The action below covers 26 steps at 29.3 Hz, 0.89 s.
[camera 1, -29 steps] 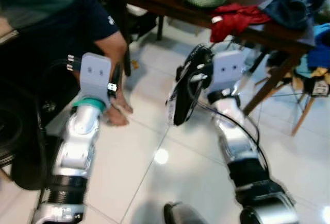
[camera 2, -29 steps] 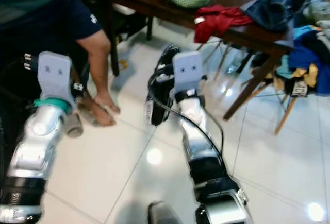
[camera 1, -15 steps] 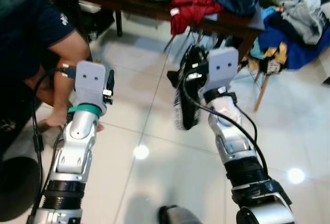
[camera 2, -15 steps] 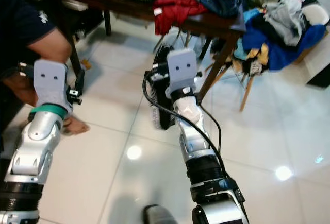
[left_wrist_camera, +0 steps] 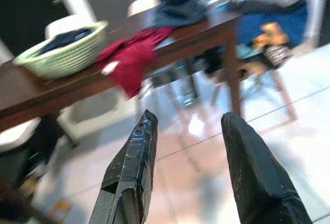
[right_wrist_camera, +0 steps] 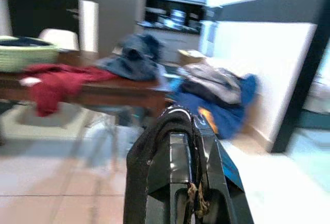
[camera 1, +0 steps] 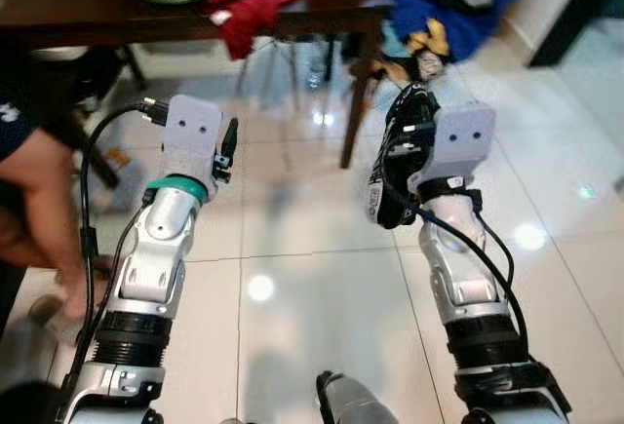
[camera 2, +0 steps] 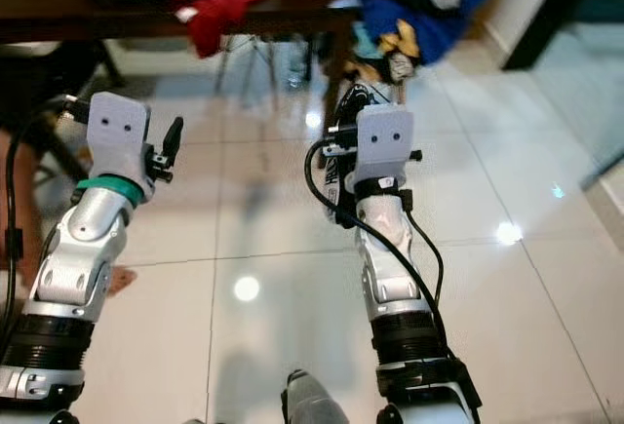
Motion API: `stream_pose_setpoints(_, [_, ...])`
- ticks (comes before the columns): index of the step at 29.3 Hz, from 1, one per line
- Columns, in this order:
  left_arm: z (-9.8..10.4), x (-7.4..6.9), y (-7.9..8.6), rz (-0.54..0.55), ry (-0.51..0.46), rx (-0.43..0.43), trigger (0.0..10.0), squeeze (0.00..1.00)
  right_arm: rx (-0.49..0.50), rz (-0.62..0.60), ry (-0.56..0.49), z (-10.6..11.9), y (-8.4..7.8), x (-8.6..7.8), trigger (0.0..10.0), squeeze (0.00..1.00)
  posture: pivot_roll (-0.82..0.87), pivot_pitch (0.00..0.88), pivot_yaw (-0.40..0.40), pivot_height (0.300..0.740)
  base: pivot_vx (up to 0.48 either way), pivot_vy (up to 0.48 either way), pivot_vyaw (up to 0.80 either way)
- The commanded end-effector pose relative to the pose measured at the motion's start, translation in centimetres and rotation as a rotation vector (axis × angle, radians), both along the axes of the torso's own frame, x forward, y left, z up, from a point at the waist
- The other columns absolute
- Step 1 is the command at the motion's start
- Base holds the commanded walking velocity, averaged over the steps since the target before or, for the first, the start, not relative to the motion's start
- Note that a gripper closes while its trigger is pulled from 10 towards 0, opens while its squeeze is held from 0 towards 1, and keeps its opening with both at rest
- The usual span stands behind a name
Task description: Hang hanger
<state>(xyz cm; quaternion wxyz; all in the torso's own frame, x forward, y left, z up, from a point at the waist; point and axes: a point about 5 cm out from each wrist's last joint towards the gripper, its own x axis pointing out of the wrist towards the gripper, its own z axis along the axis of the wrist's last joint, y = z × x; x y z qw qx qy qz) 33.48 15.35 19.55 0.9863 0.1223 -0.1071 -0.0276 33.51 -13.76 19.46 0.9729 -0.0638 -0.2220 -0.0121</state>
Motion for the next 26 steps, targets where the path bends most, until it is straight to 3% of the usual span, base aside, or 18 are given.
stream_pose_setpoints(1, [-0.4, -0.2, 0.5, 0.019, 0.015, 0.0, 10.0, 0.0, 0.006, 0.012, -0.017, 0.4, 0.4, 0.1, 10.0, 0.0, -0.1, 0.057, 0.074, 0.74, 0.0, 0.0, -0.8])
stream_pose_setpoints(13, [0.6, -0.3, 0.8, 0.067, -0.057, 0.009, 10.0, 0.0, 0.015, 0.068, -0.06, 1.5, 1.4, 0.3, 10.0, 0.0, -0.07, 0.046, 0.057, 0.74, 0.0, 0.0, -0.8])
stream_pose_setpoints(17, [1.0, -0.2, 0.8, 0.11, -0.09, -0.006, 10.0, 0.0, -0.029, 0.216, -0.091, 2.4, 3.3, 0.2, 10.0, 0.0, -0.06, 0.043, 0.039, 0.74, 0.458, 0.0, 0.0])
stream_pose_setpoints(26, [1.2, -0.2, 0.8, 0.122, -0.099, -0.013, 10.0, 0.0, -0.029, 0.277, -0.097, 2.3, 4.3, 0.0, 10.0, 0.0, -0.05, 0.037, 0.033, 0.74, 0.455, 0.0, 0.0])
